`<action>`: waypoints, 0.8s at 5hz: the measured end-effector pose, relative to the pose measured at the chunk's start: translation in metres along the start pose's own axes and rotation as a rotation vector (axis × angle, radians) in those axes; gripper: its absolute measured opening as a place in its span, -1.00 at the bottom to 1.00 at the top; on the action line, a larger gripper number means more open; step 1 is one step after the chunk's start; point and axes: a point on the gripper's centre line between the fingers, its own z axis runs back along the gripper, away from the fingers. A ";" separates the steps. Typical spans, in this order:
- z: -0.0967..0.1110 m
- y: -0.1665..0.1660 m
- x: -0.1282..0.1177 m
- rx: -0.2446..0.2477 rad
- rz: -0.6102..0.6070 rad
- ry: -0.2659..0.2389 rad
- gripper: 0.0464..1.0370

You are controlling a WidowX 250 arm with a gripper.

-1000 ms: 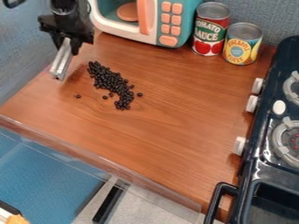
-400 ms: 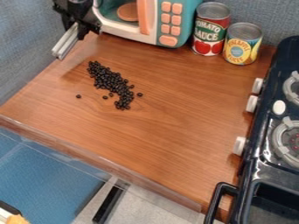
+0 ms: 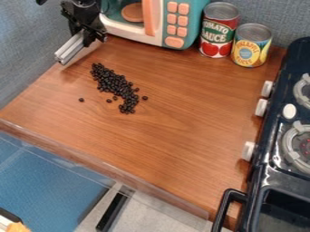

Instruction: Sweep into pile

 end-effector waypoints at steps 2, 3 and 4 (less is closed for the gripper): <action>-0.006 -0.012 -0.030 -0.039 -0.086 -0.016 -0.32; -0.005 -0.013 -0.034 -0.062 -0.101 -0.038 -0.32; -0.005 -0.016 -0.038 -0.104 -0.106 -0.022 -0.32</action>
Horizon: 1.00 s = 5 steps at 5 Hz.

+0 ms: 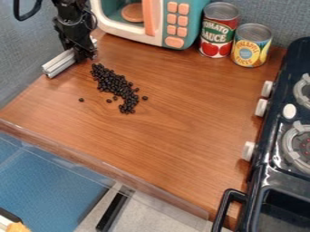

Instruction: Sweep into pile

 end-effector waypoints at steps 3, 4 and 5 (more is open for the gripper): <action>0.007 -0.004 0.006 -0.030 0.020 0.028 -0.32; 0.008 -0.011 0.013 -0.026 0.010 0.021 -0.32; 0.007 -0.012 0.015 -0.002 0.002 0.013 -0.32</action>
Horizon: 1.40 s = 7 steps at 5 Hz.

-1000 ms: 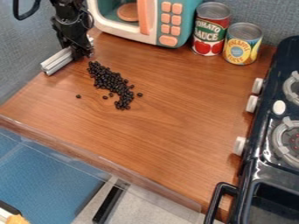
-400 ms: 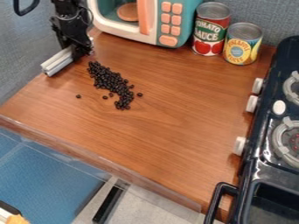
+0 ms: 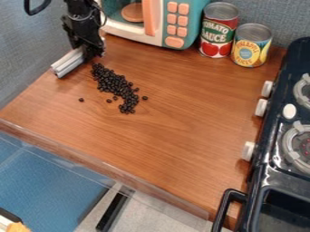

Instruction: Sweep into pile

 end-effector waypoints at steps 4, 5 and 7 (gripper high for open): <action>0.002 -0.028 -0.021 0.010 -0.075 -0.019 -0.32; 0.007 -0.035 -0.028 -0.018 -0.075 -0.007 -0.32; 0.008 -0.042 -0.029 -0.036 -0.076 0.010 -0.32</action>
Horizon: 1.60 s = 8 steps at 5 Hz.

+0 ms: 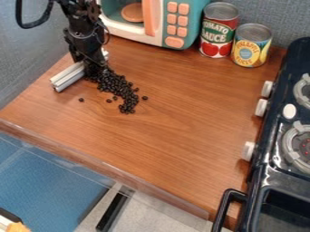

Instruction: Sweep into pile

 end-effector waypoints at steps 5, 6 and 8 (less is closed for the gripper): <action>0.011 -0.040 0.009 -0.054 -0.006 0.024 -0.32; 0.013 -0.047 0.008 -0.063 -0.007 0.028 -0.32; 0.018 -0.059 0.005 -0.082 -0.015 0.030 -0.32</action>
